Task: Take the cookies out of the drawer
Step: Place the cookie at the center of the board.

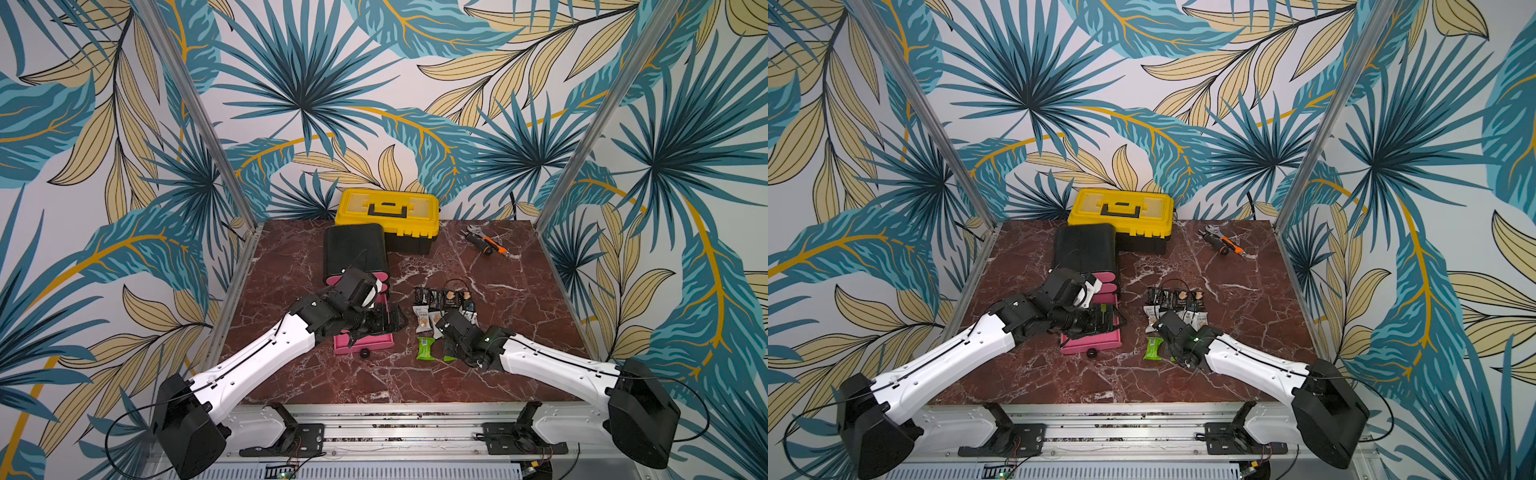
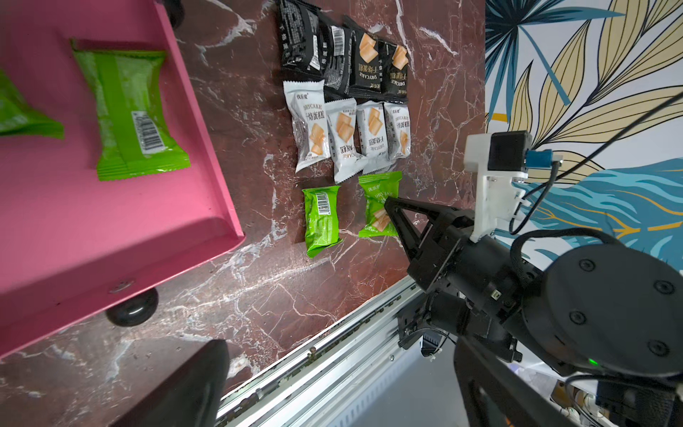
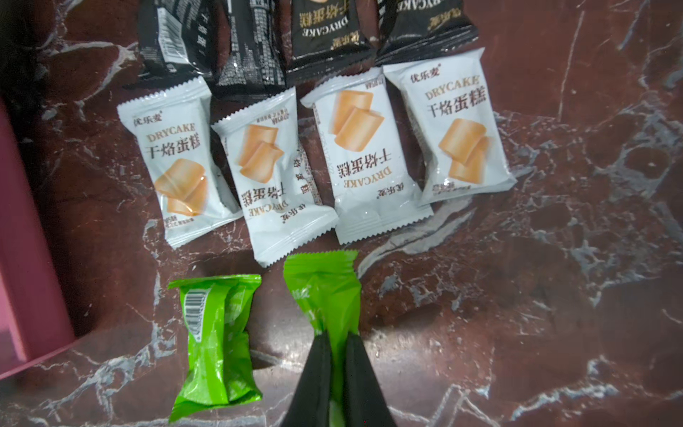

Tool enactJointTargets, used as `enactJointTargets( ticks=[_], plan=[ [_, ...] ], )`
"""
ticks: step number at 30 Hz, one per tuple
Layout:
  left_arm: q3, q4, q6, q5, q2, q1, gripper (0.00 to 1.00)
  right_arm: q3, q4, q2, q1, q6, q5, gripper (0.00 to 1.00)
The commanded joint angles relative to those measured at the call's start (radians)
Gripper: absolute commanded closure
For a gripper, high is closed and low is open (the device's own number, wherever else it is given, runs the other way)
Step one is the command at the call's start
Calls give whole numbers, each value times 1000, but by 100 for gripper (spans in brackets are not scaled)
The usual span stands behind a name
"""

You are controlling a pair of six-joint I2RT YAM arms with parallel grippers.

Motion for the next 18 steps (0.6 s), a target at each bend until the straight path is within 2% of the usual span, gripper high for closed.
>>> enactJointTargets(
  ticks=[1, 8, 10, 12, 13, 16, 18],
  plan=[
    [20, -53, 23, -36, -29, -2, 0, -19, 63, 29, -6, -31, -40, 88],
    [33, -83, 43, -117, -80, -2, 0, -19, 99, 74, -10, -40, -62, 88],
    [47, -94, 50, -122, -84, -2, 0, -15, 99, 85, -11, -45, -61, 85],
    [65, -122, 76, -133, -87, -2, 0, -10, 87, 90, -10, -46, -60, 76],
    [88, -161, 104, -165, -87, -2, 0, -4, 71, 88, -11, -41, -54, 69],
    [161, -297, 143, -349, -101, 1, 0, 5, 40, 61, -10, -41, -46, 54],
    [168, -319, 166, -446, -130, 10, 0, 14, 20, 35, -9, -46, -40, 48]
  ],
)
